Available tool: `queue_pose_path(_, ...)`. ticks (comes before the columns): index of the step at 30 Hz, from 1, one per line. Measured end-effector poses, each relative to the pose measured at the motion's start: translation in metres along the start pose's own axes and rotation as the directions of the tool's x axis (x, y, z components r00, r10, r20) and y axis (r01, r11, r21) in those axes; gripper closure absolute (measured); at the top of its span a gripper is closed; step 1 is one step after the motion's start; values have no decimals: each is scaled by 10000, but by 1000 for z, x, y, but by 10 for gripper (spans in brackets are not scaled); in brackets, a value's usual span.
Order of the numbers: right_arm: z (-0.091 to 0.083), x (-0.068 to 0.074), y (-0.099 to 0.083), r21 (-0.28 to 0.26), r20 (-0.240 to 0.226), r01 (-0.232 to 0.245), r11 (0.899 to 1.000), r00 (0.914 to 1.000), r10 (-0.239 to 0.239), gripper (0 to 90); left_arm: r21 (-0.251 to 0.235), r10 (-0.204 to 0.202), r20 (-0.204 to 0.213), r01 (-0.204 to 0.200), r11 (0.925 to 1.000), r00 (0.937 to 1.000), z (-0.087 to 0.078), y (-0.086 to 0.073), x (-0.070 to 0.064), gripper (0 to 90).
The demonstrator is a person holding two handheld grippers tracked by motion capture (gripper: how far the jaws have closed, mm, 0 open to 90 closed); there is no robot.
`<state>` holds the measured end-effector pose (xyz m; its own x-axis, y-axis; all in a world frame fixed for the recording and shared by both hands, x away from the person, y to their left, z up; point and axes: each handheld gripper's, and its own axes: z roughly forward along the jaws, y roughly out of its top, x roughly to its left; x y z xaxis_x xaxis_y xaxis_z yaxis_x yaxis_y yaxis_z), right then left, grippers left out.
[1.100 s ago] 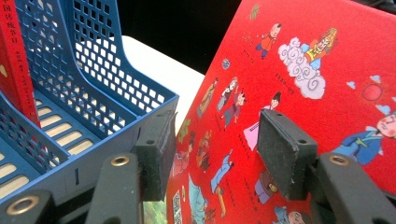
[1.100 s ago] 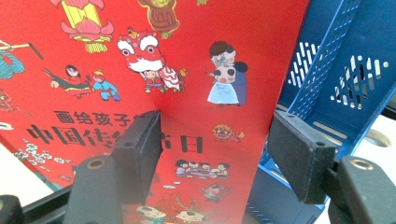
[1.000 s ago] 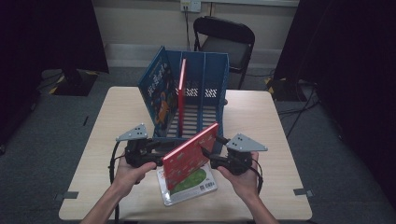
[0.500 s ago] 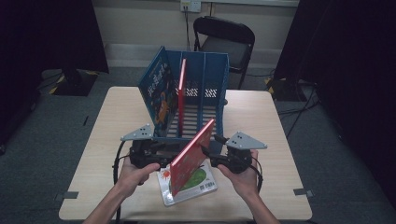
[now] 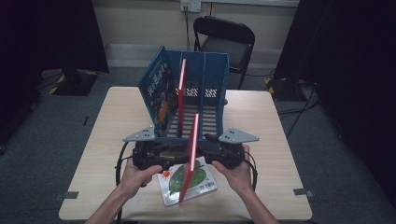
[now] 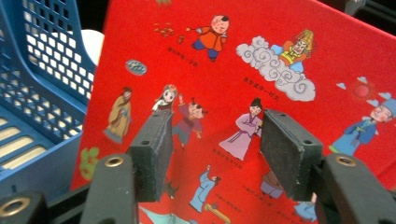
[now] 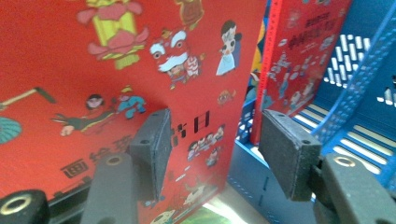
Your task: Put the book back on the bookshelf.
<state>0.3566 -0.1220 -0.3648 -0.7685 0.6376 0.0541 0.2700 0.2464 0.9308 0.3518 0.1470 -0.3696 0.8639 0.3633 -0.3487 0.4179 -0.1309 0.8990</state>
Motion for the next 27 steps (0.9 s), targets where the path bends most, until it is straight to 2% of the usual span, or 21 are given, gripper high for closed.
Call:
queue_pose_path(5,9,1,5,98,-346,68,9999,9994,-64,443,-68,-21,-235,20,10000,9997,-7,-1,4,381)
queue_pose_path(8,14,3,8,92,-536,14,10000,9986,-9,441,-25,17,-529,-18,10000,9986,-13,-3,8,382)
queue_pose_path(10,18,5,9,64,-613,55,10000,9981,-51,441,-97,-84,-575,79,9999,9983,-17,-6,11,382)
queue_pose_path(12,22,6,11,82,-712,52,10000,9975,-46,440,-44,1,-646,-3,10000,9979,-19,-7,12,385)
queue_pose_path(16,29,7,16,123,-772,155,9998,9969,-145,442,-1,76,-735,-76,10000,9973,-18,-8,12,370)
queue_pose_path(18,33,8,19,108,-642,271,9996,9976,-263,459,-4,58,-729,-59,10000,9973,-16,-8,11,367)
queue_pose_path(20,36,8,21,131,-822,269,9996,9963,-257,458,286,349,-967,-322,9991,9947,-14,-9,10,340)
queue_pose_path(24,42,9,23,208,-1233,350,9992,9919,-322,461,372,329,-1043,-291,9989,9940,-17,-11,11,317)
queue_pose_path(27,45,9,25,246,-1360,460,9986,9898,-422,464,426,356,-1157,-309,9986,9926,-18,-13,11,310)
